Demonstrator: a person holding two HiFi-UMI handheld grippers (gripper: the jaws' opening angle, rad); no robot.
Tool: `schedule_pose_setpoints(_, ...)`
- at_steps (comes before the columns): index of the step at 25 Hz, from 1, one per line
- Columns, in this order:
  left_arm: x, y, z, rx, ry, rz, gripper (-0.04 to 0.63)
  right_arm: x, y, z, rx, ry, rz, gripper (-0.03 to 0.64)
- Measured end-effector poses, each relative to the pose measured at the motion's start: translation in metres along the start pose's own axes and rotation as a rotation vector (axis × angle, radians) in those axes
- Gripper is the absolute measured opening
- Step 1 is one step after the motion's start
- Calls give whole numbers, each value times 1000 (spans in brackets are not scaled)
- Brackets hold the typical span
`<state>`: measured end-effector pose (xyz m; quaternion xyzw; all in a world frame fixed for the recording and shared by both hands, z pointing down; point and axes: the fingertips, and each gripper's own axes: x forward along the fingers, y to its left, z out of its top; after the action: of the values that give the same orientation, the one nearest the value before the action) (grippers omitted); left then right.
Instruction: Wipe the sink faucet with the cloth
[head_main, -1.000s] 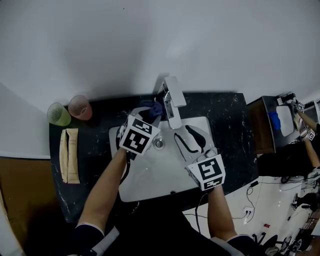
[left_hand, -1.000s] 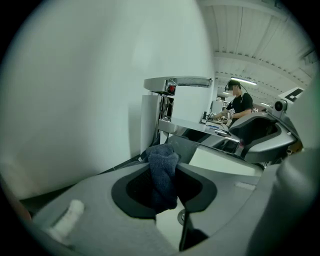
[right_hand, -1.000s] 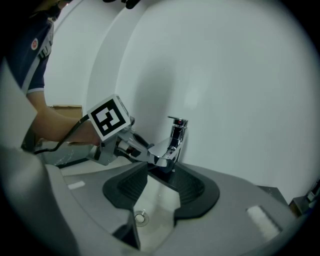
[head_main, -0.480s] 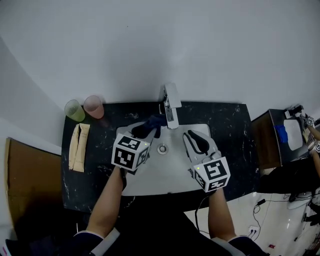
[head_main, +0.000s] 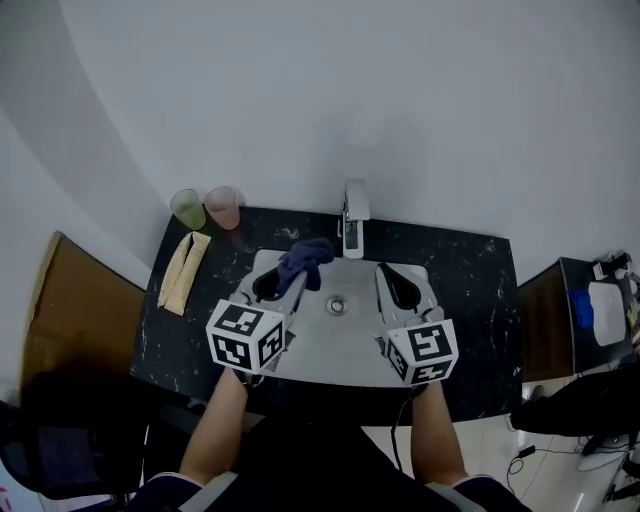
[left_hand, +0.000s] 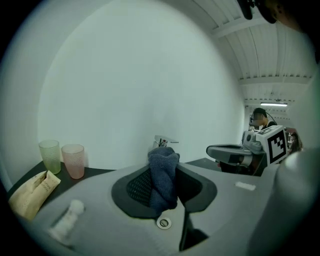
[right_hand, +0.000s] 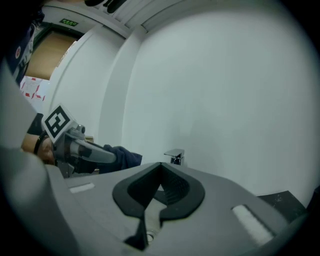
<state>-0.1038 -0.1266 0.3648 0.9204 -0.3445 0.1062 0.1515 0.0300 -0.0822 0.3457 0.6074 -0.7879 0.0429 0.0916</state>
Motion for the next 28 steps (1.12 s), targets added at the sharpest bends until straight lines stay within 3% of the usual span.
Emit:
schedule_pose_setpoints(8, -47, -23, 24, 36, -101, 4, 97, -27, 23, 31, 31, -105, 12, 3)
schedule_pose_setpoints(21, -94, -62, 19, 65, -111, -58, 97, -82, 66, 48, 17, -111, -59, 3)
schedule_pose_setpoints(28, -97, -70, 19, 75, -112, -67, 98, -93, 71, 49, 23, -116, -47, 3)
